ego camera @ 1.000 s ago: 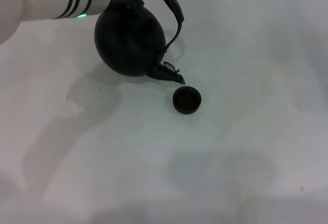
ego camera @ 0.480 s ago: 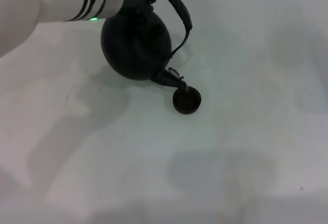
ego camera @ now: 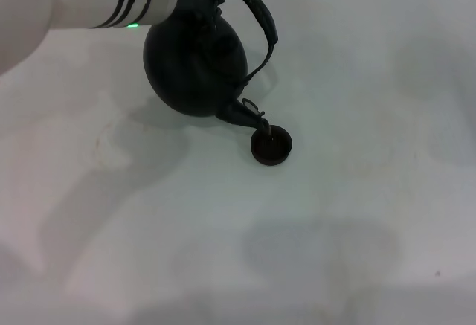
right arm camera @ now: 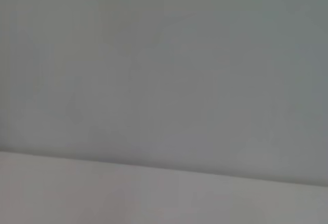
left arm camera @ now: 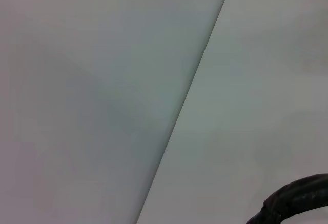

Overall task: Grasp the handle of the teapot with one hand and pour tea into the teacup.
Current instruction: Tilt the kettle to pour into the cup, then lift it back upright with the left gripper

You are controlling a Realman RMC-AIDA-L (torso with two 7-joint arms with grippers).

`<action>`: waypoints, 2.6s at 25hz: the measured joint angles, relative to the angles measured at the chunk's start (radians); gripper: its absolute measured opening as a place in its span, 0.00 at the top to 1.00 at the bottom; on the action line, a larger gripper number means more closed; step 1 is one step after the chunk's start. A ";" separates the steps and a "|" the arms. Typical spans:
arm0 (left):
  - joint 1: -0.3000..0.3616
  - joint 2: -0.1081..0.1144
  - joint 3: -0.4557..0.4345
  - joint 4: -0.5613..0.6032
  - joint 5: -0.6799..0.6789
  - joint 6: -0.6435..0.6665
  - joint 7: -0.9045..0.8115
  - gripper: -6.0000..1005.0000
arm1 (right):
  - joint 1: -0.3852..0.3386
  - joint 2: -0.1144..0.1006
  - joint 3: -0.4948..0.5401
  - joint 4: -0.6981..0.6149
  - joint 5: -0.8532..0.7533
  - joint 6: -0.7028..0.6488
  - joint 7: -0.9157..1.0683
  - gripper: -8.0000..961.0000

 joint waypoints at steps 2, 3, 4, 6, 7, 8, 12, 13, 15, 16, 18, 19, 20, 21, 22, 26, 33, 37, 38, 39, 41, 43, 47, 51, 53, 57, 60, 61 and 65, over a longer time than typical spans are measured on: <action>-0.005 0.001 -0.001 0.000 0.001 0.000 0.001 0.89 | 0.000 0.000 0.000 0.005 0.000 -0.001 0.000 0.11; -0.009 0.001 -0.002 0.000 0.001 0.000 0.002 0.89 | 0.001 0.000 0.000 0.007 0.000 -0.001 0.000 0.11; -0.013 0.001 -0.002 -0.001 0.001 0.000 0.002 0.89 | 0.001 0.000 0.000 0.007 0.000 -0.001 0.000 0.11; -0.023 0.000 -0.002 -0.006 0.001 0.001 0.002 0.89 | 0.001 0.000 0.000 0.007 0.000 -0.001 0.000 0.12; -0.028 0.000 0.000 -0.008 0.001 0.001 0.003 0.89 | 0.002 0.000 0.000 0.007 0.000 0.000 0.001 0.12; -0.032 0.001 0.000 -0.009 0.001 0.001 0.003 0.89 | 0.002 0.000 0.000 0.008 0.000 0.001 0.001 0.12; -0.049 0.002 0.000 -0.021 0.001 0.002 0.008 0.89 | 0.002 0.000 0.000 0.008 0.000 0.003 0.003 0.12; -0.051 0.001 0.000 -0.024 0.001 0.003 0.016 0.89 | 0.002 0.000 0.000 0.007 0.000 0.004 0.003 0.12; -0.054 -0.001 0.007 -0.028 0.001 0.005 0.036 0.89 | 0.003 0.000 0.000 0.007 0.000 0.004 0.003 0.12; -0.054 -0.001 0.007 -0.028 0.001 0.005 0.036 0.89 | 0.003 0.000 0.000 0.007 0.000 0.004 0.003 0.12; -0.058 0.000 0.012 -0.031 0.001 0.007 0.041 0.89 | 0.004 0.000 0.000 0.006 0.000 0.003 0.003 0.12; -0.059 0.000 0.013 -0.032 0.001 0.009 0.042 0.89 | 0.004 0.000 0.000 0.005 0.000 0.003 0.003 0.12; -0.059 0.000 0.013 -0.032 0.001 0.010 0.043 0.89 | 0.004 0.000 0.000 0.005 0.000 0.002 0.003 0.12; -0.060 0.001 0.013 -0.032 0.001 0.011 0.044 0.89 | 0.004 0.000 0.000 0.004 0.000 0.002 0.003 0.12; -0.060 0.001 0.013 -0.033 0.001 0.011 0.045 0.89 | 0.005 0.000 0.000 0.003 0.000 0.001 0.003 0.12; -0.061 0.002 0.014 -0.034 0.001 0.015 0.059 0.89 | 0.006 0.000 0.000 0.002 0.000 0.001 0.003 0.12; -0.068 0.002 0.014 -0.037 0.001 0.023 0.082 0.89 | 0.012 0.000 0.000 0.006 0.000 0.001 0.002 0.12; -0.078 0.002 0.016 -0.048 0.001 0.023 0.090 0.89 | 0.012 0.000 0.000 0.008 0.000 0.001 0.001 0.12; -0.078 0.002 0.016 -0.050 0.001 0.023 0.096 0.89 | 0.012 0.000 0.000 0.008 0.000 0.001 0.001 0.12; -0.080 0.001 0.017 -0.052 0.001 0.023 0.100 0.89 | 0.012 0.000 0.000 0.008 0.000 0.001 0.001 0.12; -0.086 0.000 0.017 -0.059 0.001 0.023 0.107 0.89 | 0.012 0.000 0.000 0.008 0.000 0.001 0.001 0.12; -0.092 0.001 0.019 -0.065 0.001 0.023 0.107 0.89 | 0.011 0.000 0.000 0.009 0.000 0.001 0.001 0.12; -0.108 0.002 0.026 -0.080 0.001 0.024 0.112 0.89 | 0.010 0.000 -0.001 0.011 0.000 0.001 0.001 0.12; -0.118 0.002 0.026 -0.087 0.001 0.028 0.126 0.89 | 0.009 0.000 -0.001 0.016 0.000 0.001 0.002 0.12; -0.123 0.002 0.026 -0.089 0.001 0.030 0.129 0.89 | 0.009 0.000 0.000 0.019 0.000 0.001 0.002 0.12; -0.141 0.002 0.026 -0.106 0.001 0.037 0.132 0.89 | 0.009 0.000 0.000 0.020 0.000 0.001 0.001 0.12; -0.153 0.001 0.026 -0.120 0.001 0.037 0.133 0.89 | 0.009 0.000 0.000 0.020 0.000 0.001 0.001 0.12; -0.156 0.001 0.026 -0.123 0.001 0.037 0.133 0.89 | 0.009 0.000 0.000 0.020 0.000 0.000 0.000 0.12; -0.168 0.000 0.026 -0.132 0.001 0.037 0.133 0.89 | 0.010 0.000 0.000 0.020 0.000 -0.006 -0.002 0.12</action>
